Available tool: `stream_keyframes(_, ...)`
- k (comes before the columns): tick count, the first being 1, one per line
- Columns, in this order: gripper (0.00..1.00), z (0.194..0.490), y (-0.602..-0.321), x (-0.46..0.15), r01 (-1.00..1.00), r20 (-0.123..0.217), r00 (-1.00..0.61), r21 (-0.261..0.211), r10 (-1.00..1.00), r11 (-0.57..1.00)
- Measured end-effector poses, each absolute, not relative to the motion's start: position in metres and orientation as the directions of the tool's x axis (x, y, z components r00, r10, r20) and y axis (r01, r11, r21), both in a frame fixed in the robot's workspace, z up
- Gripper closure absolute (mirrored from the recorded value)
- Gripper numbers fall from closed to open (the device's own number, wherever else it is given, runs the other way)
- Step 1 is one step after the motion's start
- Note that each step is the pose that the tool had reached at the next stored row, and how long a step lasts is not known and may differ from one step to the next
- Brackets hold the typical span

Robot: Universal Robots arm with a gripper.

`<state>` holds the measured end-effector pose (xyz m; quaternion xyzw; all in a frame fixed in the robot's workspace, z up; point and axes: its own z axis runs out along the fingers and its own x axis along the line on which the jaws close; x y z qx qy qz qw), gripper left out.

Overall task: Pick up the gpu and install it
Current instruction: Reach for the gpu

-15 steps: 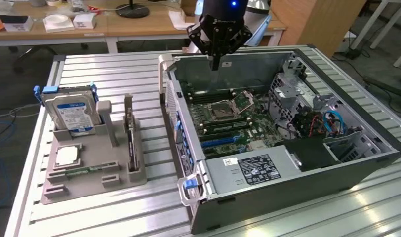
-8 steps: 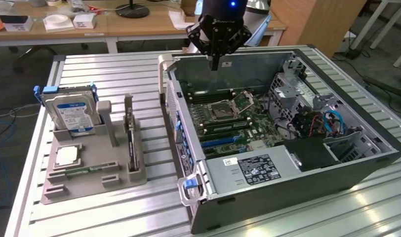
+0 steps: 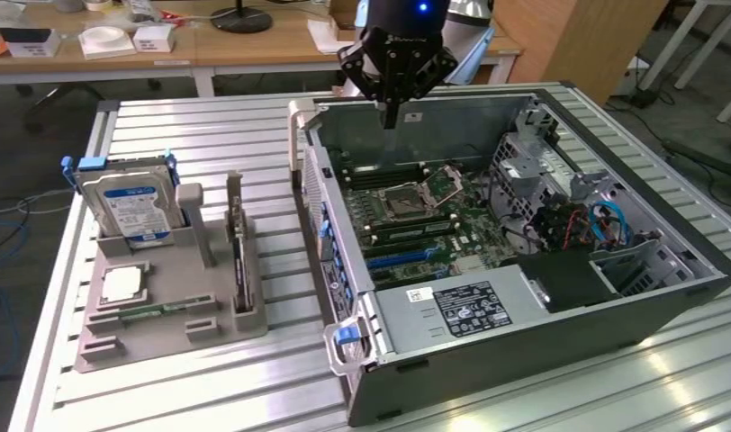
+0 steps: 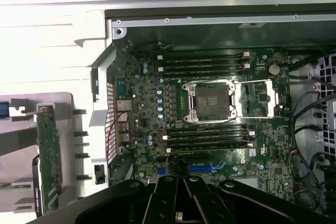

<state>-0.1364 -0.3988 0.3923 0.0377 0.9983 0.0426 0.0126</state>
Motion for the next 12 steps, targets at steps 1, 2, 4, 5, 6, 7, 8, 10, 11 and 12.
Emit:
stream_keyframes(1,0.90,0.3923,-0.3989,-0.1366,0.074,-0.022,-0.997,0.086,0.076,0.994)
stream_keyframes(2,0.90,0.3923,-0.3988,-0.1367,0.074,-0.022,-0.997,0.086,0.076,0.994)
stream_keyframes(4,0.90,0.3922,-0.3989,-0.1371,0.074,-0.022,-0.997,0.086,0.076,0.994)
stream_keyframes(5,0.90,0.3922,-0.3989,-0.1372,0.074,-0.022,-0.997,0.086,0.076,0.994)
stream_keyframes(6,0.90,0.3922,-0.3988,-0.1374,0.074,-0.022,-0.997,0.086,0.076,0.994)
stream_keyframes(7,0.90,0.3922,-0.3988,-0.1377,0.074,-0.022,-0.997,0.086,0.076,0.994)
stream_keyframes(8,0.90,0.3922,-0.3989,-0.1379,0.074,-0.022,-0.997,0.086,0.076,0.994)
stream_keyframes(10,0.90,0.3921,-0.3988,-0.1383,0.074,-0.021,-0.997,0.086,0.076,0.994)
stream_keyframes(11,0.90,0.3921,-0.3988,-0.1388,0.074,-0.021,-0.997,0.086,0.076,0.994)
stream_keyframes(12,0.90,0.3921,-0.3989,-0.1392,0.074,-0.021,-0.997,0.086,0.076,0.994)
